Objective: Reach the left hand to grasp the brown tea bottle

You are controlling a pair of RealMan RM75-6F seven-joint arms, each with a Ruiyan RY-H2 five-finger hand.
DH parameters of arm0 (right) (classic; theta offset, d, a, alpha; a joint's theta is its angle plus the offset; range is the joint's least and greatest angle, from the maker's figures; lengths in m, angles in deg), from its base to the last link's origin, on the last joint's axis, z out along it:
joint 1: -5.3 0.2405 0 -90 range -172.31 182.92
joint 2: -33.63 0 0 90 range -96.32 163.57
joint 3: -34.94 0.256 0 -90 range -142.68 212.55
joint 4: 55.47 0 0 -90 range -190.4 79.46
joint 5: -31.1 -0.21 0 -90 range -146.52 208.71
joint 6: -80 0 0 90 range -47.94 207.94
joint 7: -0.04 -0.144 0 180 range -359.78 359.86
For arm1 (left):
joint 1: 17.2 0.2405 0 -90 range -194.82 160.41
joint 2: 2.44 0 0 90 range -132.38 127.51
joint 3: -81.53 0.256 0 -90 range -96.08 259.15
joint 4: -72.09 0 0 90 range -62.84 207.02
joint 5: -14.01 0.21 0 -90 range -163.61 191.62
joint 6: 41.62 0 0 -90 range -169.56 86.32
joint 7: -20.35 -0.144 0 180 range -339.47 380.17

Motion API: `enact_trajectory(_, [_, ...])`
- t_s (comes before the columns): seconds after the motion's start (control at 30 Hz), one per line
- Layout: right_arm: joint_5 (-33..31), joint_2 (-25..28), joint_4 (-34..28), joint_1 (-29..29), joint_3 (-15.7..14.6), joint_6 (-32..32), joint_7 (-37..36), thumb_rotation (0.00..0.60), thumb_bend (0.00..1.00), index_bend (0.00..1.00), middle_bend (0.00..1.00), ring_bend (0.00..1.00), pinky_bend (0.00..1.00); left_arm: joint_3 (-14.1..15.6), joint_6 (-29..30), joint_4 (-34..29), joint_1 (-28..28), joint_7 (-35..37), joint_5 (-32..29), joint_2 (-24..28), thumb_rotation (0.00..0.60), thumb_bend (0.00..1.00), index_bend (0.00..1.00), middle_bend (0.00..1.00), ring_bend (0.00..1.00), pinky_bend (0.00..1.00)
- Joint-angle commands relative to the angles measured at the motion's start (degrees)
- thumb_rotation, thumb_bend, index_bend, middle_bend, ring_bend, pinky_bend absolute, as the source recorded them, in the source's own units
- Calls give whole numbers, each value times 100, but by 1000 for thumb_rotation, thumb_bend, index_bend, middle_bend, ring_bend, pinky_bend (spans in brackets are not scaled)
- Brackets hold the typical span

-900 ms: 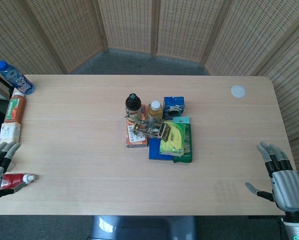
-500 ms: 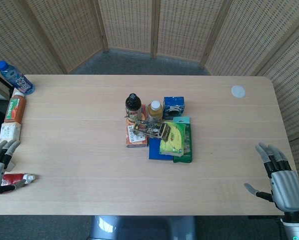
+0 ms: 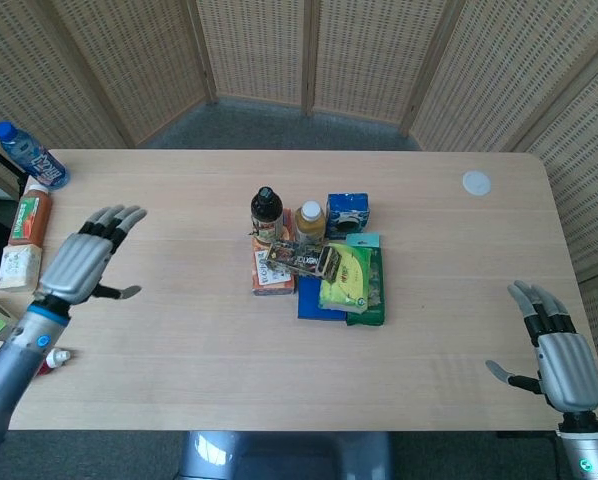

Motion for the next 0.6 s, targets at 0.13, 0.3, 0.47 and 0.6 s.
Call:
enact_trajectory(0.13, [-90,44,-15,32,24,80,-103,586,0,0,0,0,0,-737,-424,1388,-1138,467,-733,-1564,600,0,0,0,0,0])
enact_trajectory(0.3, [-170,104,-7,52,49,133,-256,586,0,0,0,0,0,-893,-838,2308,-1790,289,-1371,-2356,600,0,0,0,0,0])
enact_trajectory(0.47, [-258,144,22,76,89,178,-387,587,0,0,0,0,0,-1037,-1040,2884,-2278,156,-1781,-2918,600,0,0,0,0,0])
enact_trajectory(0.6, [-293,174,32,97,100,224,-475,588,0,0,0,0,0,-1048,-1099,3270,-2544,19,-2021,-3295,600,0,0,0,0,0])
